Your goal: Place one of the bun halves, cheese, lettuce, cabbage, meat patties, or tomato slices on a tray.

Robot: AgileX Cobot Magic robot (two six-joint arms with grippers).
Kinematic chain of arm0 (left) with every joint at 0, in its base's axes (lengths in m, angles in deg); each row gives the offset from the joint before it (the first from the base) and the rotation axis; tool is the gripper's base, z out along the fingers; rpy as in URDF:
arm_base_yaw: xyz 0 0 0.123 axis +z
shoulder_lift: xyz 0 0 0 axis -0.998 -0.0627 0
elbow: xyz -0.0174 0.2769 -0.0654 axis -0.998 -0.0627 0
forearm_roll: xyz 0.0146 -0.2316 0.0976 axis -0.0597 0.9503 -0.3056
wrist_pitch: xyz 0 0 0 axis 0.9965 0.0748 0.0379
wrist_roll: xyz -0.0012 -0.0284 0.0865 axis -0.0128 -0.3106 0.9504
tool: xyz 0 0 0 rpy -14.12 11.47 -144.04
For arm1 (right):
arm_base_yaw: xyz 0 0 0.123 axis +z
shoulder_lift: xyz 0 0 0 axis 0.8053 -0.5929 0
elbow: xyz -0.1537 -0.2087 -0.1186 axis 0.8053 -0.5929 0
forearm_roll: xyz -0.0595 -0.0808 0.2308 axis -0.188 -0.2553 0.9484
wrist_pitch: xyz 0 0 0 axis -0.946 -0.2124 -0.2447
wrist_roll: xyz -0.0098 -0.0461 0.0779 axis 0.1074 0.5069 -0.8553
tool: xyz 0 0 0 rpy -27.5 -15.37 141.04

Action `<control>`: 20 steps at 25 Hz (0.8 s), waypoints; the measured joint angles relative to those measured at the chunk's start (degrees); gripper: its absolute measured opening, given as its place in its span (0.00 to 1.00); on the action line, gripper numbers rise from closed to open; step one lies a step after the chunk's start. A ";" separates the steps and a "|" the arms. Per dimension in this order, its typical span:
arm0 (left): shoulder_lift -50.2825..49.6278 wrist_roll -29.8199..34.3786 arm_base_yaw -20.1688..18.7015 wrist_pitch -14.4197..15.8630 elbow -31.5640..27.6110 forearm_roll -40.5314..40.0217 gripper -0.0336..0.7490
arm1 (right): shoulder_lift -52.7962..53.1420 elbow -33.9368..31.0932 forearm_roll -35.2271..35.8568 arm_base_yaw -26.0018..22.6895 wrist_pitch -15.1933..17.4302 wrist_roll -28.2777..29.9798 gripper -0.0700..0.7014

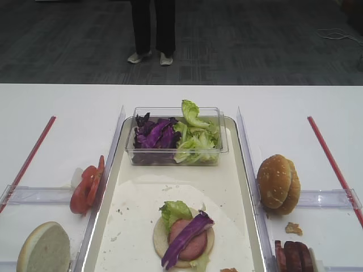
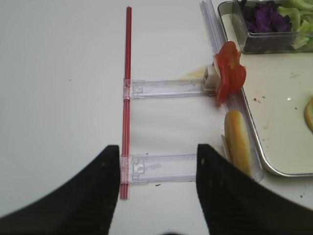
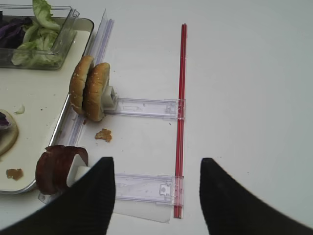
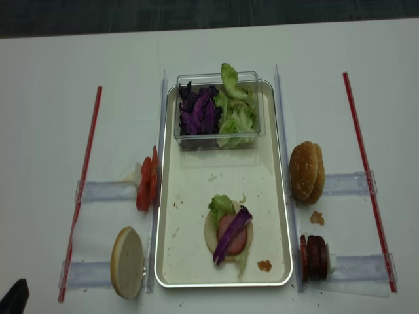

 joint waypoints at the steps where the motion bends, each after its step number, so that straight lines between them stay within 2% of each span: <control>1: 0.00 0.00 0.00 0.00 0.00 0.00 0.48 | 0.00 0.00 0.00 0.00 0.00 0.00 0.62; 20: 0.00 -0.04 0.00 0.00 0.00 -0.13 0.48 | 0.00 0.00 0.00 0.00 0.00 -0.12 0.62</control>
